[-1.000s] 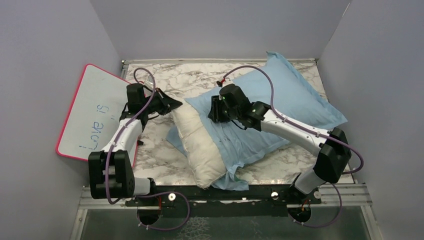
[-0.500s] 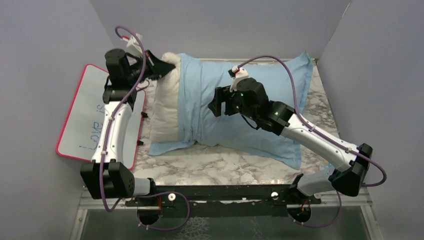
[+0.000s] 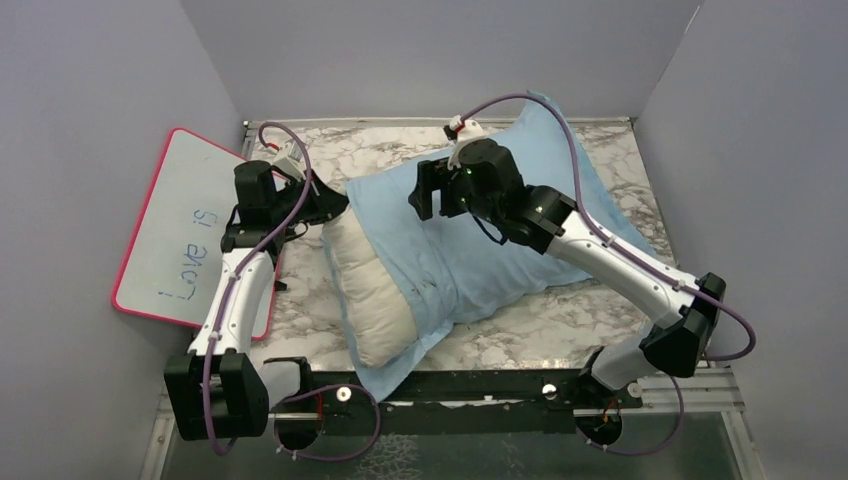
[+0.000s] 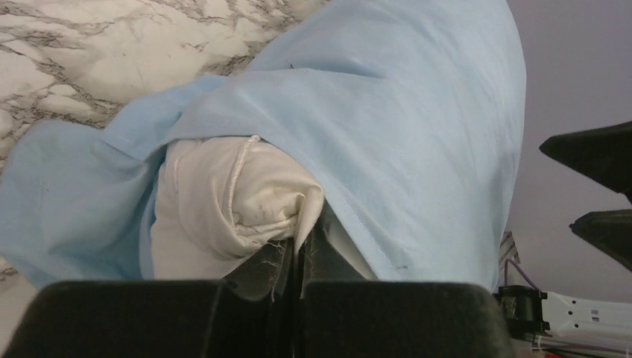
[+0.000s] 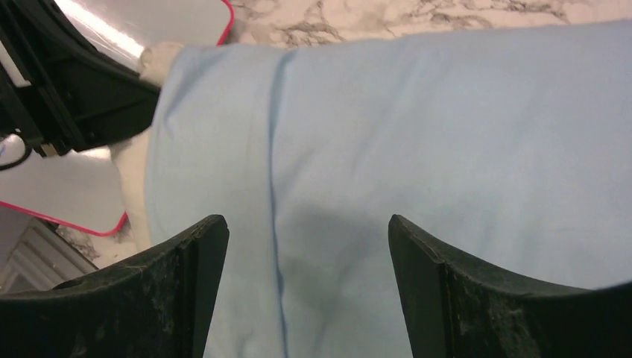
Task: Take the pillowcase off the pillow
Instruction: Remove the pillow from the pillowcase.
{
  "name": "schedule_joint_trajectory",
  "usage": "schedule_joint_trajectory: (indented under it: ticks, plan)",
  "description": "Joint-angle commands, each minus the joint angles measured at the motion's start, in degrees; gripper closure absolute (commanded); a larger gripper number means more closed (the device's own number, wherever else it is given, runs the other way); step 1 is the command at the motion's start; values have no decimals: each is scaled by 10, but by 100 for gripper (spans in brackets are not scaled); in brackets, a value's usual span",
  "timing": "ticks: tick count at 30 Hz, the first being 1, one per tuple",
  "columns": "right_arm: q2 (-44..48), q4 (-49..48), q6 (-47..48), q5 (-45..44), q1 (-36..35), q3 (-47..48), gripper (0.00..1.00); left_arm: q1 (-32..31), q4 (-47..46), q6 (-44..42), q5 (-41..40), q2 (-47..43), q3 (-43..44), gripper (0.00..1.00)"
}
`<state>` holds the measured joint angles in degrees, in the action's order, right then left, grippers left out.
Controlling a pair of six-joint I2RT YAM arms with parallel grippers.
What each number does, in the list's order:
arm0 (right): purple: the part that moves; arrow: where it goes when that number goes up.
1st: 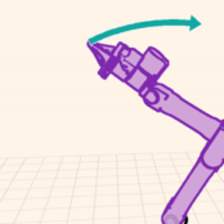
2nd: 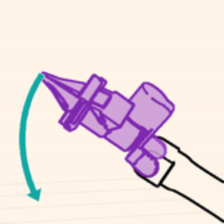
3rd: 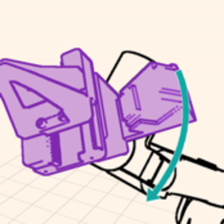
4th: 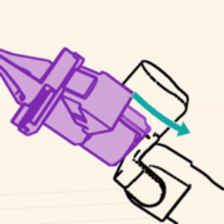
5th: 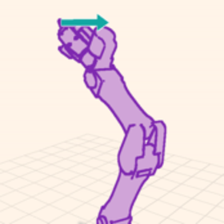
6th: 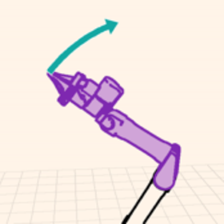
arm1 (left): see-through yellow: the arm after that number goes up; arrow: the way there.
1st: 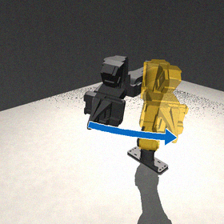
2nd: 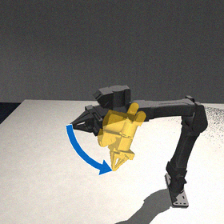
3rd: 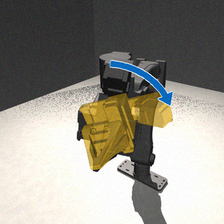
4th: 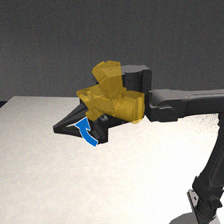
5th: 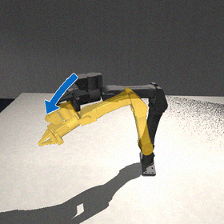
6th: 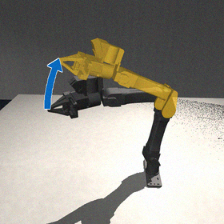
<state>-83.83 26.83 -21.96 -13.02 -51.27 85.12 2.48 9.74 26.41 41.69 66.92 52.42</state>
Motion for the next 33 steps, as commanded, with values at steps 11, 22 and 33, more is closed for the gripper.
schedule_joint_trajectory:
  ticks: [11,22,33]
  plan:
    - [-174,77,86,25,2,216,10,-8,52,-5,31,-58,-31,100]
    - [-280,82,91,57,14,254,21,-9,35,-29,69,-123,-82,100]
    - [-234,59,98,-98,45,222,99,-8,89,-25,-9,-198,-123,100]
